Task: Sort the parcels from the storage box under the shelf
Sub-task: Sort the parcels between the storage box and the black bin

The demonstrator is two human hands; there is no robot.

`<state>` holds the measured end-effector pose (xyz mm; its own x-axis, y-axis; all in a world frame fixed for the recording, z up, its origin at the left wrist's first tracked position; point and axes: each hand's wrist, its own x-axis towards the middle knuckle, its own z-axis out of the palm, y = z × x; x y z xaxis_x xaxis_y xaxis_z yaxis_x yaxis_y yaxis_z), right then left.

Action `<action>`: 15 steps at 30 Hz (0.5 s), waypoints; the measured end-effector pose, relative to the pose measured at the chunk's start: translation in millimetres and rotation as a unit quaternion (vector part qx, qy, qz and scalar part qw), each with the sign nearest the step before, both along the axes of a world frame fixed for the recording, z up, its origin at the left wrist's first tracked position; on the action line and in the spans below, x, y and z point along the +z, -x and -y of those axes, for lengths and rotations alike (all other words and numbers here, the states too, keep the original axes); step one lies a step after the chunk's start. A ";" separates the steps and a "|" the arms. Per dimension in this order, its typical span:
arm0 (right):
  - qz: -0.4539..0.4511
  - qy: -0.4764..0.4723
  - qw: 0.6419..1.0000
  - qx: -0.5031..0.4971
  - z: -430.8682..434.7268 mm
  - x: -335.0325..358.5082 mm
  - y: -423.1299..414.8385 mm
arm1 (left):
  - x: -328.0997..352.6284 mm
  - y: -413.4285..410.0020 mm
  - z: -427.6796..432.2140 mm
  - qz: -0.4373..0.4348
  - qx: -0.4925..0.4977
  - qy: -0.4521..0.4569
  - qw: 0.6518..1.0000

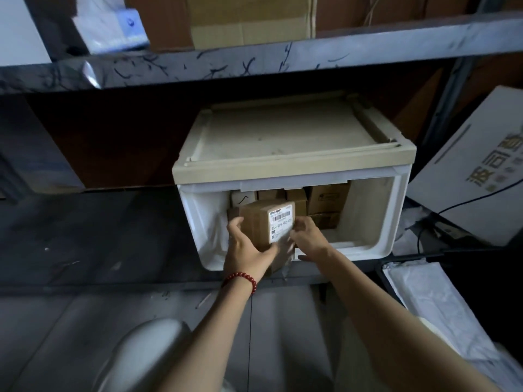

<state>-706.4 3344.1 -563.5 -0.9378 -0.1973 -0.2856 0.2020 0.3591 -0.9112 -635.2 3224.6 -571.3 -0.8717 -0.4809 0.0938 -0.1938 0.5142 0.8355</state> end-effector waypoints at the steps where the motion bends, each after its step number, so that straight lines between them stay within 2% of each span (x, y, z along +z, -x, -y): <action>1: -0.004 0.008 1.000 -0.004 -2.6 1.5 -2.1 | -1.7 -7.0 -3.6 -0.008 -0.009 -0.004 1.000; 4: 0.005 0.041 0.999 -0.015 -9.2 6.8 -13.2 | -6.9 -24.7 -8.9 -0.025 -0.026 -0.020 0.999; 10: -0.026 0.046 0.998 0.019 -13.4 16.4 -27.7 | 4.6 -39.4 7.0 -0.053 -0.031 -0.048 0.997; 15: -0.034 0.132 0.990 0.023 -13.0 26.7 -41.4 | 21.2 -46.3 22.7 -0.069 -0.037 -0.096 0.992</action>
